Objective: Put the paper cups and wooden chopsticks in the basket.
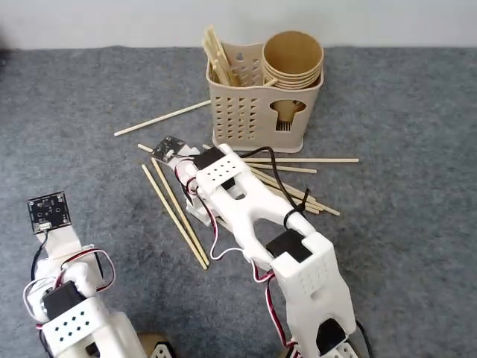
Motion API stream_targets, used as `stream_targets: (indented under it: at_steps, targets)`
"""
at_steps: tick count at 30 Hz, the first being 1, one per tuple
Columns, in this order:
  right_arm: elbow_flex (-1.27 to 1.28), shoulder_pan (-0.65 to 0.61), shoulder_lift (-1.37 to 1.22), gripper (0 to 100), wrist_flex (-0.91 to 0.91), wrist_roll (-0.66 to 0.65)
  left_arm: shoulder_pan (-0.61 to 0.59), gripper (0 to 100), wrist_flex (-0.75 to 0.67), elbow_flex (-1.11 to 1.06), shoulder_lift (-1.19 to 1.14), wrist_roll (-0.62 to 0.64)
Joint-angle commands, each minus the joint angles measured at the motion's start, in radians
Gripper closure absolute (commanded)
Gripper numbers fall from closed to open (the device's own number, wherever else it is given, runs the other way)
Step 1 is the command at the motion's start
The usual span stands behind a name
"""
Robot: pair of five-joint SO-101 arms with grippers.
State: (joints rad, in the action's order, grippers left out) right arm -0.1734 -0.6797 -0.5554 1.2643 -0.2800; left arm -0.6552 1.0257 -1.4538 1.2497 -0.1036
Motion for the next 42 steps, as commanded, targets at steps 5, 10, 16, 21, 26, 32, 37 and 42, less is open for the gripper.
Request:
stream_targets:
  at_steps: [5, 10, 16, 21, 26, 32, 37, 42]
  targets:
    - [-0.012, 0.035, 0.351, 99.1, 0.054, -0.012, 0.006, 99, -0.017, 0.007, 0.02, -0.006]
    - [-0.114, 0.074, 0.561, 99.1, 0.051, -0.029, 0.006, 99, -0.017, 0.007, 0.02, -0.006]
    - [-0.336, 0.11, 0.625, 99.1, -0.015, -0.021, 0.006, 99, -0.017, 0.007, 0.02, -0.006]
    - [-0.387, 0.177, 0.625, 99.1, -0.289, 0.058, 0.006, 99, -0.017, 0.007, 0.02, -0.006]
    - [-0.384, 0.231, 0.622, 99.1, -0.545, 0.144, 0.006, 99, -0.017, 0.007, 0.02, -0.006]
    - [-0.384, 0.295, 0.536, 99.1, -0.742, 0.164, 0.006, 99, -0.017, 0.007, 0.02, -0.006]
    - [-0.384, 0.346, 0.426, 99.1, -0.839, 0.167, 0.006, 99, -0.017, 0.007, 0.02, -0.006]
    - [-0.385, 0.348, 0.351, 98.6, -0.799, 0.241, 0.006, 99, -0.014, 0.007, 0.02, -0.006]
